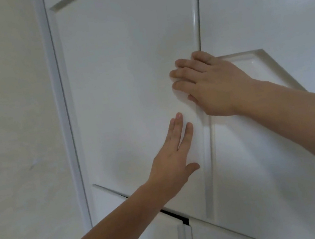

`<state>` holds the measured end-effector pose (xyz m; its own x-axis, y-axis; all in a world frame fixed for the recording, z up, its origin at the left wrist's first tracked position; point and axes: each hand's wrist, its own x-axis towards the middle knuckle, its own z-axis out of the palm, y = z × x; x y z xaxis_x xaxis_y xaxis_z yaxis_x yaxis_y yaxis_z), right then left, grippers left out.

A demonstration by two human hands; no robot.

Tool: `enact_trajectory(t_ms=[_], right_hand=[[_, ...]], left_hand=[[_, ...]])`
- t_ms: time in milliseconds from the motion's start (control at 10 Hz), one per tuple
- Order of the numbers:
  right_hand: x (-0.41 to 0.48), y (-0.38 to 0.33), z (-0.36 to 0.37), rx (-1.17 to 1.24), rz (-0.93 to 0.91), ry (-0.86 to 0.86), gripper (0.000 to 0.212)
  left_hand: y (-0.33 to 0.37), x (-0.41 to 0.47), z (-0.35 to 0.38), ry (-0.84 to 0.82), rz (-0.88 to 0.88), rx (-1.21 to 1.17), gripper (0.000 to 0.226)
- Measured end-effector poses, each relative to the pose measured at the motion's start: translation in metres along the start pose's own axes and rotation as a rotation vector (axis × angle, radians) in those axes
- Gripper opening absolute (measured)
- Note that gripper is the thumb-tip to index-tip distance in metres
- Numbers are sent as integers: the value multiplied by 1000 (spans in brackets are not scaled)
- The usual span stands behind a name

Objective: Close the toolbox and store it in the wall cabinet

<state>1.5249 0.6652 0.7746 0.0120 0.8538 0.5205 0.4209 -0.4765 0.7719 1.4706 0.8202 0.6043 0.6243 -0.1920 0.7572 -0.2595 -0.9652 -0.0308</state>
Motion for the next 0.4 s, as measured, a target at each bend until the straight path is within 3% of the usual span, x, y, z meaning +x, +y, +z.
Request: enact_trajectory(t_ms=[200,300,400], right_hand=[[-14,-21,-14,143,140,-65,45],[-39,-33,-27,381,239,88,44],[-78,-35,-57,672,343,246,44]], left_hand=[[-1,-15,-72,-77,77,-104,88],[-1,-25,-148,1,45,-370,82],[-5,-5,-224,272,-290,-638,17]])
